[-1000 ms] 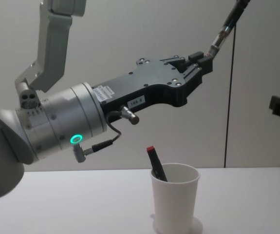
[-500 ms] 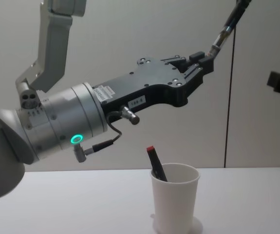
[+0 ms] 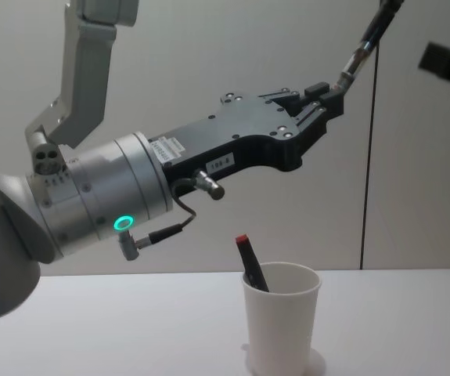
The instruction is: Place the pen into the pen holder.
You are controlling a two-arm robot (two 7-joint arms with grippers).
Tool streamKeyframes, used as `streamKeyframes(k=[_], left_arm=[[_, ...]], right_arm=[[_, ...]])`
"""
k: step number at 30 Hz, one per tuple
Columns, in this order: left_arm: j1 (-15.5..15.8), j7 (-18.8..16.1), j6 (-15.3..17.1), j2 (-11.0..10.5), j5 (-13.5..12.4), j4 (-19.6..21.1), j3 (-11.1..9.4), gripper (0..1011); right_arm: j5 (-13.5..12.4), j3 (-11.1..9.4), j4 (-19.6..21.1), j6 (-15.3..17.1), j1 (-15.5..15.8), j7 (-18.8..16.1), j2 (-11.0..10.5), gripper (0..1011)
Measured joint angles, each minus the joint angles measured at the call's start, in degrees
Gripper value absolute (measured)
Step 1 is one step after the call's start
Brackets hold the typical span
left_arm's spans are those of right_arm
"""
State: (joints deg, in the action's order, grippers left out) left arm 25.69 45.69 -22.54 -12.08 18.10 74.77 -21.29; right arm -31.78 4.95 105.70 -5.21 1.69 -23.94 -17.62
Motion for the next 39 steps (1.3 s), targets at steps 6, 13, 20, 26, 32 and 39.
streamKeyframes(k=[6,13,20,26,32,39], left_arm=[[0.0,0.03,0.0,0.0,-0.01,0.0,0.0,135],[0.01,0.04,0.0,0.0,-0.01,0.0,0.0,135],[0.01,0.05,0.0,0.0,-0.01,0.0,0.0,135],[0.01,0.04,0.0,0.0,-0.01,0.0,0.0,135],[0.0,0.04,0.01,0.0,-0.01,0.0,0.0,135],[0.0,0.04,0.01,0.0,-0.01,0.0,0.0,135]], right_arm=[[-1.59,0.39,1.58,0.75,-0.46,-1.01,0.28,1001],[-2.03,1.28,2.86,2.1,-1.38,-0.73,1.25,1001],[-1.94,2.23,3.71,3.96,-2.26,0.99,2.38,1001],[-1.39,3.09,4.2,6.49,-3.12,3.75,3.62,1001],[-0.76,4.05,4.16,9.12,-4.25,6.58,5.15,996],[-0.43,5.08,3.28,11.19,-5.61,8.35,6.8,836]])
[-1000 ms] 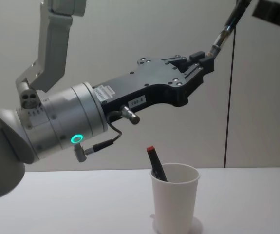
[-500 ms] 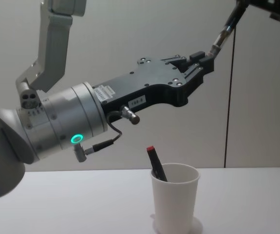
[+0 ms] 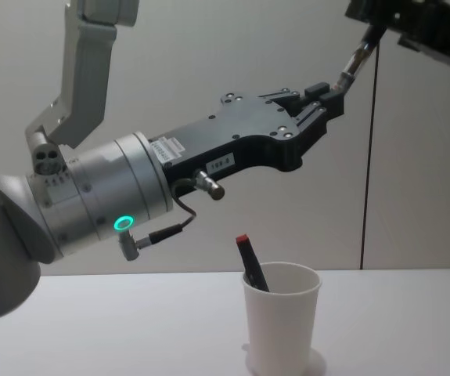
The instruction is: Place the pen into the pen holder.
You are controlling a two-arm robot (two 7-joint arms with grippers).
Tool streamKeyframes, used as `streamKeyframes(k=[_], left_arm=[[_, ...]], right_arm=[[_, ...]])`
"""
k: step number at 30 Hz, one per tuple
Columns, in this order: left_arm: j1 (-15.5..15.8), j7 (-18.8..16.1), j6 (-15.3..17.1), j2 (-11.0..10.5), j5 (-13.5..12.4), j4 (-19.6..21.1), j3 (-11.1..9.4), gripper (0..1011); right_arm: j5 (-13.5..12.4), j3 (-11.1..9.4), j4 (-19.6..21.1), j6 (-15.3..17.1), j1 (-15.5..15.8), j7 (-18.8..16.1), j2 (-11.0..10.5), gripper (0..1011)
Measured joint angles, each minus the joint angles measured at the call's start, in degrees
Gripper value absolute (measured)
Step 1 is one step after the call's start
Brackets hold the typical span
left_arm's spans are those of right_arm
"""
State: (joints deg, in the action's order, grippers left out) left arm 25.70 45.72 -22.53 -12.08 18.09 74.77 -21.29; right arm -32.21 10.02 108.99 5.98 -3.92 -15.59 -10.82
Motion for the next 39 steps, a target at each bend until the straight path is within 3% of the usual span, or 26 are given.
streamKeyframes(k=[4,10,11,16,23,33,39], left_arm=[[0.0,0.0,0.0,0.0,0.0,0.0,0.0,135],[0.0,0.0,0.0,0.0,0.0,0.0,0.0,135],[0.0,0.0,0.0,0.0,0.0,0.0,0.0,135],[0.0,0.0,0.0,0.0,0.0,0.0,0.0,135],[0.0,0.0,-0.01,0.0,0.02,0.01,0.0,135],[0.0,0.0,-0.11,0.0,0.08,0.01,0.01,138],[0.0,-0.01,0.0,0.0,0.0,0.0,-0.01,287]], right_arm=[[-0.04,0.46,-0.46,0.81,-0.61,0.41,0.7,747],[-0.66,1.14,-0.92,1.62,-1.37,0.39,1.58,533],[-0.72,1.2,-0.93,1.66,-1.42,0.34,1.63,533],[-1.08,1.51,-0.93,1.74,-1.6,-0.1,1.84,327],[-1.39,1.78,-0.75,1.76,-1.75,-0.56,1.91,138],[-1.53,2.16,-0.54,1.72,-1.89,-0.77,1.77,131],[-1.72,2.4,-0.28,1.55,-1.93,-0.95,1.67,131]])
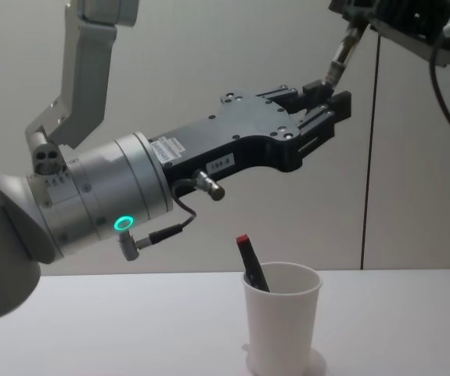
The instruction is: Place the pen into the pen holder.
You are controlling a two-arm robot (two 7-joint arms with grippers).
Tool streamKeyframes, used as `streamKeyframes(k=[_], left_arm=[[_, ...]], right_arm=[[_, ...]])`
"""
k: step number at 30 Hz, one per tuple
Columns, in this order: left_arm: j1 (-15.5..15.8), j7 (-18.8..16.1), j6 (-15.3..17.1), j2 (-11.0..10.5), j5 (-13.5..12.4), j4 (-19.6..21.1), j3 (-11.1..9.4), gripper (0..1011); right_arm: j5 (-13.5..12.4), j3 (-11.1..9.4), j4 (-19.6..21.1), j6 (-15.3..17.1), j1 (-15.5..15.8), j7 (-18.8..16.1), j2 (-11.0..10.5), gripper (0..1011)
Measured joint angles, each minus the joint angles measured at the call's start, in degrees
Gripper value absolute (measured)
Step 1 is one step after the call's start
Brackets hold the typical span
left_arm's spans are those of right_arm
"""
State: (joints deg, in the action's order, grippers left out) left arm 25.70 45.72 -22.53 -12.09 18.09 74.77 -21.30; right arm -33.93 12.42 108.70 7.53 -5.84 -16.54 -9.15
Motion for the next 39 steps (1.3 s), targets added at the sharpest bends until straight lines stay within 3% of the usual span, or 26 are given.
streamKeyframes(k=[11,23,39], left_arm=[[0.0,0.0,0.0,0.0,0.0,0.0,0.01,666],[0.0,0.0,0.0,0.0,0.0,0.0,0.01,982],[0.0,0.0,0.0,0.0,0.0,0.0,0.01,1003]], right_arm=[[-0.27,0.09,0.31,-0.36,-0.03,0.4,-0.34,130],[-0.54,-0.02,0.72,-0.82,0.01,1.13,-0.88,131],[-0.05,-1.39,1.14,-2.39,0.56,3.65,-2.9,131]])
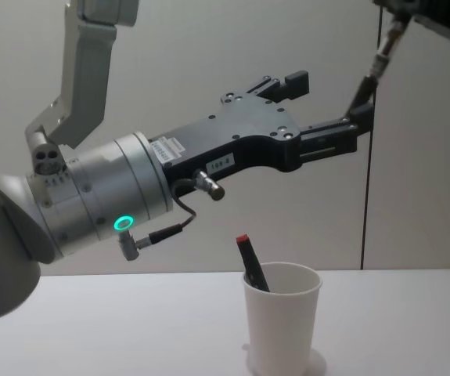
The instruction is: Place the pen into the pen holder.
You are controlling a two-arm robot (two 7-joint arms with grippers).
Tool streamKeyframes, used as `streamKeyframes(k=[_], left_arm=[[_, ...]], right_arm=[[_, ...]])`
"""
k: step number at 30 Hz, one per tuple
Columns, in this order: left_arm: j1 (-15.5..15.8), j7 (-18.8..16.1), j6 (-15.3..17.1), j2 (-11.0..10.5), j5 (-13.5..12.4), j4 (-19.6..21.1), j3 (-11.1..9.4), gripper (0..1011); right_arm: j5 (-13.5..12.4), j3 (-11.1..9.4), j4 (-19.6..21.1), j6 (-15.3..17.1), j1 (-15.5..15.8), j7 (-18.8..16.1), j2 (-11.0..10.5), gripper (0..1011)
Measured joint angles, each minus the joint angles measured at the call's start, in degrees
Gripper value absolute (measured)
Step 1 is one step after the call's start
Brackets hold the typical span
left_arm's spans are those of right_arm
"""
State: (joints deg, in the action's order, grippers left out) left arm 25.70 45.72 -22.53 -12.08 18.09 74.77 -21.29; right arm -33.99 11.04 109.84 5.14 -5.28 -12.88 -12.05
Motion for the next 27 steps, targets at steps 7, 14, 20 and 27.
streamKeyframes(k=[7,14,20,27], left_arm=[[0.0,0.0,0.0,0.0,0.0,0.0,0.0,1003],[0.0,0.0,0.0,0.0,0.0,0.0,0.0,1003],[0.0,0.0,0.0,0.0,0.0,0.0,0.0,1003],[0.0,0.0,0.0,0.0,0.0,0.0,0.0,1003]], right_arm=[[0.65,-0.92,-0.02,-1.1,0.25,1.33,-1.12,131],[1.25,-2.1,-0.69,-2.37,0.35,2.63,-2.46,131],[2.14,-2.93,-1.72,-3.42,0.35,3.17,-3.5,131],[3.39,-3.44,-3.22,-5.06,0.3,2.85,-4.28,131]])
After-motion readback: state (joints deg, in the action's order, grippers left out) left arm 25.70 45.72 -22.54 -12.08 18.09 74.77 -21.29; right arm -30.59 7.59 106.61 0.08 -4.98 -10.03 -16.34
